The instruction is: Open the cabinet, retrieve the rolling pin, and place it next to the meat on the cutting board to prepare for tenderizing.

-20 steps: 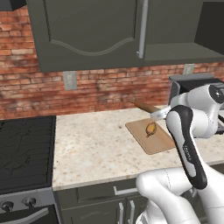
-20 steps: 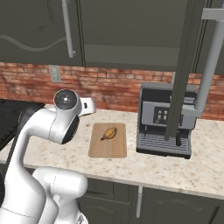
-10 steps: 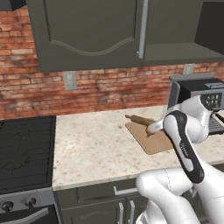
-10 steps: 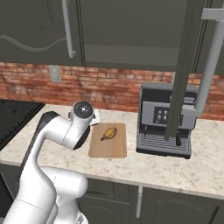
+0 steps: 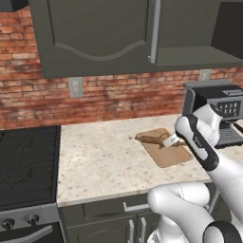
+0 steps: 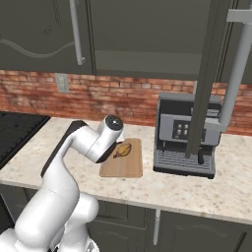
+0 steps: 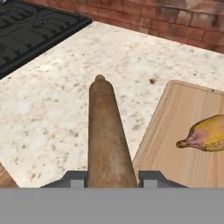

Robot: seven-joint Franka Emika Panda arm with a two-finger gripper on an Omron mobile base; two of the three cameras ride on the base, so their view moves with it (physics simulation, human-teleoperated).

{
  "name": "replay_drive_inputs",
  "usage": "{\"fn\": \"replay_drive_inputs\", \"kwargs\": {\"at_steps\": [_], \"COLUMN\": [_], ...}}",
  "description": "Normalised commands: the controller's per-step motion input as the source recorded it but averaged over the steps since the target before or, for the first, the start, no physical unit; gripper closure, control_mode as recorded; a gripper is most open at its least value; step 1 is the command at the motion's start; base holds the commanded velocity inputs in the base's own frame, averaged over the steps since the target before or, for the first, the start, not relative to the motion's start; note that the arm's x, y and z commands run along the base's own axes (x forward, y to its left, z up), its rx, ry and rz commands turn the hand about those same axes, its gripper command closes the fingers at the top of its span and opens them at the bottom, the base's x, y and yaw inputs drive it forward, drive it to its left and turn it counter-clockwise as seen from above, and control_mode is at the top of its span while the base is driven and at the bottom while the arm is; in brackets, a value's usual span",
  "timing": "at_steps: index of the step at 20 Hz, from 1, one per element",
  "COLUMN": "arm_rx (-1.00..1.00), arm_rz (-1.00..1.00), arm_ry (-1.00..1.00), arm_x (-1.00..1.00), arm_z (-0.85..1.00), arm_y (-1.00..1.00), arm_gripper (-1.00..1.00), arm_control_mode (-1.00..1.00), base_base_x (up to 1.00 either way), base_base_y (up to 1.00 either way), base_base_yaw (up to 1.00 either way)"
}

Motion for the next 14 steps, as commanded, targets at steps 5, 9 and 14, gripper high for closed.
{"fn": "replay_drive_inputs", "kwargs": {"at_steps": [5,9,14], "arm_rx": [0.00,0.00,-0.01], "arm_rz": [0.11,0.08,0.05], "arm_ry": [0.01,0.00,0.00], "arm_x": [0.09,0.00,0.06], "arm_z": [-0.53,-0.46,-0.35], "arm_y": [-0.22,-0.22,-0.21], "arm_gripper": [1.00,1.00,1.00], "arm_control_mode": [-1.00,-1.00,-1.00], "base_base_x": [0.00,0.00,0.00], "base_base_y": [0.00,0.00,0.00], "base_base_yaw": [0.00,0.00,0.00]}}
